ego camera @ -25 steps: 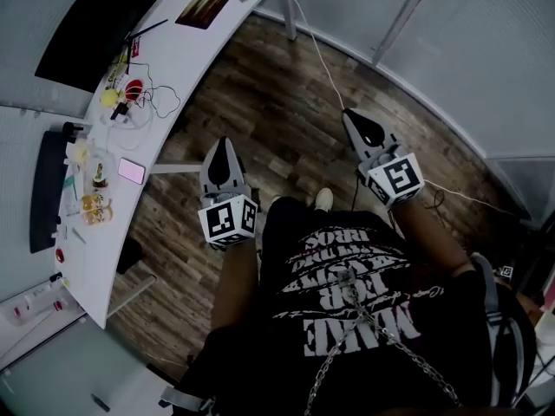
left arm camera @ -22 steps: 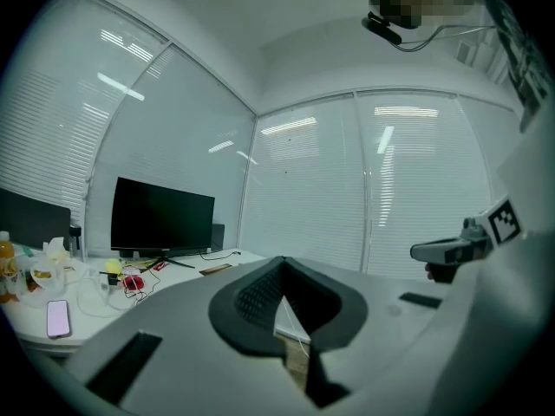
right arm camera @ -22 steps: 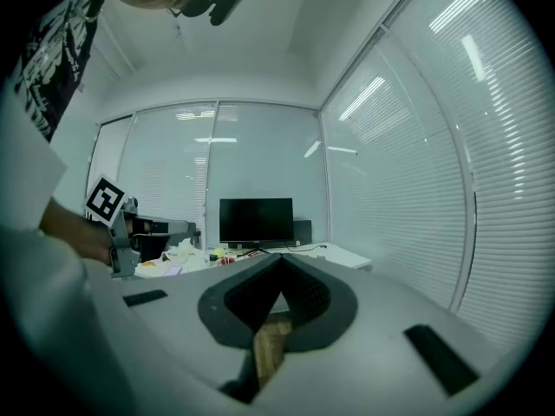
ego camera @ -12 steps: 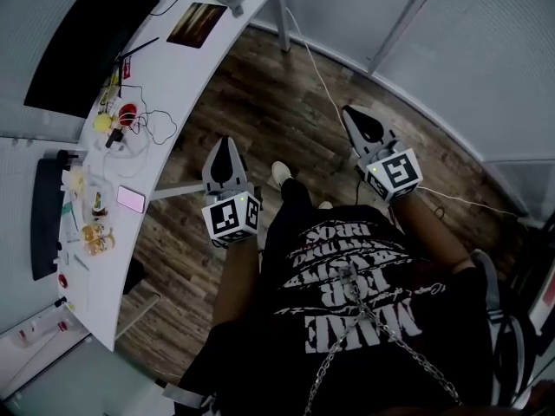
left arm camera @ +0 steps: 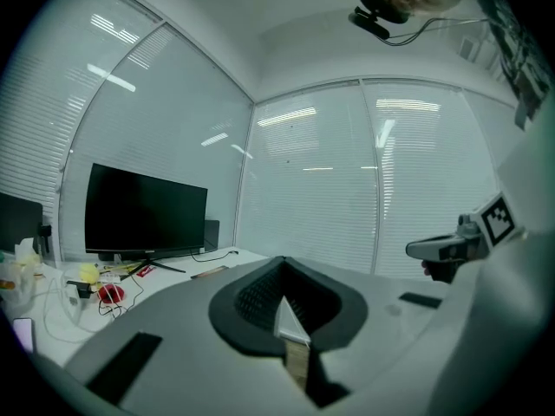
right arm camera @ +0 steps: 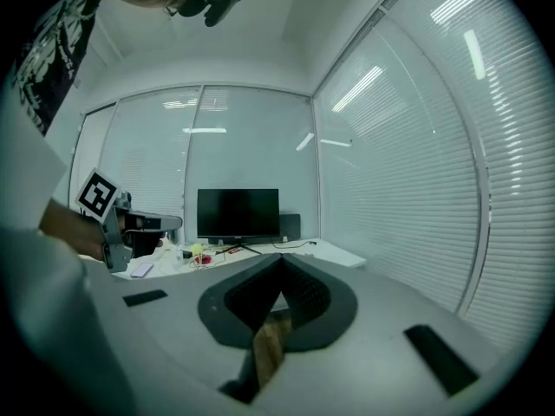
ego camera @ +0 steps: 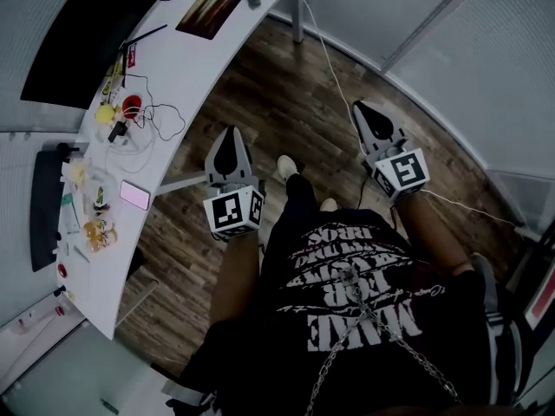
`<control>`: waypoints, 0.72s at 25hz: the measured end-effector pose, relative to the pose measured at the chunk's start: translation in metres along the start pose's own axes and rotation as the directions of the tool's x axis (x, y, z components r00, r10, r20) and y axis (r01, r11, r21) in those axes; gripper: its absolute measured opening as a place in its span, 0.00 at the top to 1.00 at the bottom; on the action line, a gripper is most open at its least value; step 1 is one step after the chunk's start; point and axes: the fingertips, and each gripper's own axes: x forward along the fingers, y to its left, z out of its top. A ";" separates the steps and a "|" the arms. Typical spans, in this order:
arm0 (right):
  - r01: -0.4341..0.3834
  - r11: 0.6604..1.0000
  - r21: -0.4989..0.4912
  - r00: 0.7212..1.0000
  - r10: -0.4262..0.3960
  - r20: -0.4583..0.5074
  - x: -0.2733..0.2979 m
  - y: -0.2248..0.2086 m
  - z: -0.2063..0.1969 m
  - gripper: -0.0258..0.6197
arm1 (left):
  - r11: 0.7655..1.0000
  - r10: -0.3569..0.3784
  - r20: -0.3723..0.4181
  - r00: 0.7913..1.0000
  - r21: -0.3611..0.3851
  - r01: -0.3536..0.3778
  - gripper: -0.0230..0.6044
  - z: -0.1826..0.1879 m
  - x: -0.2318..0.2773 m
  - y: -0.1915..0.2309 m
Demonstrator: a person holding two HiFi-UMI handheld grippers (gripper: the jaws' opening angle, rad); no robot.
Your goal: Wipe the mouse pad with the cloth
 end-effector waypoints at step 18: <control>0.034 0.999 -0.020 0.999 -0.034 -0.008 0.092 -0.020 0.044 0.97 | 0.995 -0.096 -0.036 0.995 -0.011 0.096 0.95 0.007 0.098 0.034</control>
